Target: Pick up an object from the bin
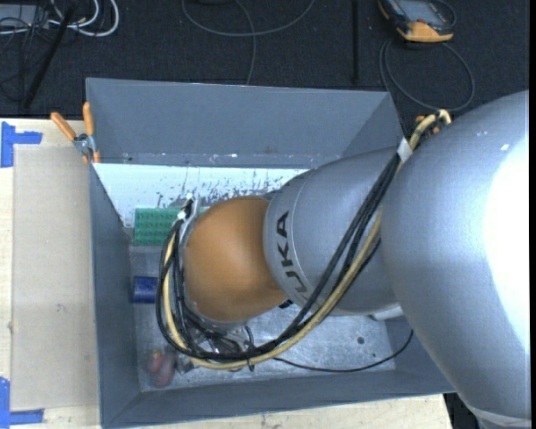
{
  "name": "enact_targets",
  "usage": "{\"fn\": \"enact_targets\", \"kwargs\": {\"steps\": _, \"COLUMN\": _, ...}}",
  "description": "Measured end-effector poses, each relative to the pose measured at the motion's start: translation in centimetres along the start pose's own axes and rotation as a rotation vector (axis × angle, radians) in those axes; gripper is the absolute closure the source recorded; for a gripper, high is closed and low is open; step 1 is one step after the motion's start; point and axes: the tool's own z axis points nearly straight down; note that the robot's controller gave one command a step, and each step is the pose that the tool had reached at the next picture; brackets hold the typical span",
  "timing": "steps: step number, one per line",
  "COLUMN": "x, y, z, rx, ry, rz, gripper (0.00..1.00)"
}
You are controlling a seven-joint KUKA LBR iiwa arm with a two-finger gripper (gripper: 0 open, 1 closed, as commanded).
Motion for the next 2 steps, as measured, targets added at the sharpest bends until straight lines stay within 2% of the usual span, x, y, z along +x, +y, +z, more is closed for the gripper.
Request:
{"fn": "enact_targets", "kwargs": {"steps": 1, "x": 0.0, "y": 0.0, "z": 0.0, "rx": 0.0, "ry": -0.001, "rz": 0.003, "gripper": 0.0}}
{"fn": "enact_targets", "kwargs": {"steps": 2, "x": -5.5, "y": 0.2, "z": 4.3, "rx": 0.0, "ry": -0.005, "rz": -0.01, "gripper": 0.0}}
